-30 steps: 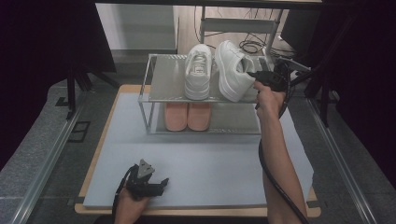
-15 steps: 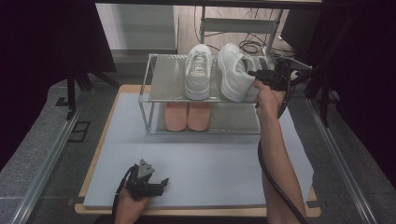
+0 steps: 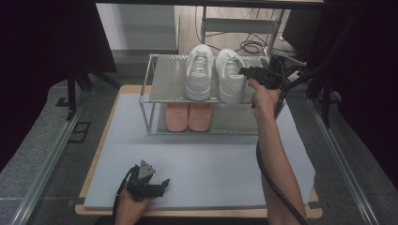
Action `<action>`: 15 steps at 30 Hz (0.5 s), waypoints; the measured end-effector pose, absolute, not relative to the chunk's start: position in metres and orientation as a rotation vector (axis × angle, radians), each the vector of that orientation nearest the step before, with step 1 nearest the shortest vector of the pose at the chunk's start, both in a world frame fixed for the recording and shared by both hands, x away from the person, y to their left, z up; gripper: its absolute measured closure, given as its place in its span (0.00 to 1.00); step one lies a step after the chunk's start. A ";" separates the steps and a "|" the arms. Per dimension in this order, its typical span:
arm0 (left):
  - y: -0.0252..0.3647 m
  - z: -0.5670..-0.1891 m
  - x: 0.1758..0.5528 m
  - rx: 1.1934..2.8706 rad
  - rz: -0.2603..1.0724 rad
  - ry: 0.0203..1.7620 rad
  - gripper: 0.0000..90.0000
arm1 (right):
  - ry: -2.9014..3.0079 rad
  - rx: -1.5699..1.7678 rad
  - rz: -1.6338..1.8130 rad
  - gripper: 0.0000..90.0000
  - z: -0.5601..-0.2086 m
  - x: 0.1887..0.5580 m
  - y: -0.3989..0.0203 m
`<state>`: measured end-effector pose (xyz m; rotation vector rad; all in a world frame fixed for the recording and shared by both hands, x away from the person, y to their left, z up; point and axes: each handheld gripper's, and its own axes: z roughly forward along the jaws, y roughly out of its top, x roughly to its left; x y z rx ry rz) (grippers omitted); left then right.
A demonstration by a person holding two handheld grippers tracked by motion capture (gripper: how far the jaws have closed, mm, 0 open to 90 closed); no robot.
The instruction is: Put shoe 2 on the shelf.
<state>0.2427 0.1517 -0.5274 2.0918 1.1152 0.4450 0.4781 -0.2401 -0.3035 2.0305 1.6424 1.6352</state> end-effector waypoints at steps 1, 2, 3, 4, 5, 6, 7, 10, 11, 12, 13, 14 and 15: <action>0.152 -0.527 0.243 2.092 0.445 1.115 0.17 | 1.637 2.021 1.663 0.61 -0.303 0.477 -0.242; 0.152 -0.527 0.243 2.092 0.446 1.115 0.17 | 1.649 2.011 1.673 0.62 -0.303 0.476 -0.244; 0.152 -0.527 0.243 2.092 0.446 1.115 0.17 | 1.648 1.994 1.706 0.62 -0.303 0.475 -0.247; 0.152 -0.527 0.243 2.092 0.446 1.115 0.17 | 1.633 1.977 1.747 0.62 -0.302 0.473 -0.250; 0.152 -0.527 0.243 2.092 0.446 1.115 0.17 | 1.631 1.960 1.767 0.62 -0.301 0.470 -0.253; 0.152 -0.527 0.243 2.092 0.446 1.115 0.17 | 1.639 1.940 1.770 0.62 -0.299 0.468 -0.256; 0.152 -0.527 0.243 2.091 0.446 1.116 0.17 | 1.640 1.923 1.774 0.63 -0.298 0.465 -0.258; 0.152 -0.527 0.243 2.091 0.447 1.116 0.17 | 1.645 1.890 1.762 0.68 -0.298 0.455 -0.266; 0.152 -0.527 0.243 2.091 0.447 1.115 0.17 | 1.644 1.885 1.757 0.69 -0.300 0.453 -0.268; 0.152 -0.527 0.243 2.092 0.448 1.116 0.17 | 1.647 1.888 1.751 0.72 -0.302 0.450 -0.271; 0.152 -0.527 0.243 2.092 0.448 1.115 0.17 | 1.650 1.889 1.747 0.76 -0.306 0.448 -0.274; 0.152 -0.527 0.243 2.091 0.447 1.115 0.17 | 1.657 1.888 1.745 0.79 -0.308 0.447 -0.275; 0.152 -0.527 0.243 2.091 0.448 1.115 0.17 | 1.672 1.894 1.747 0.83 -0.312 0.446 -0.276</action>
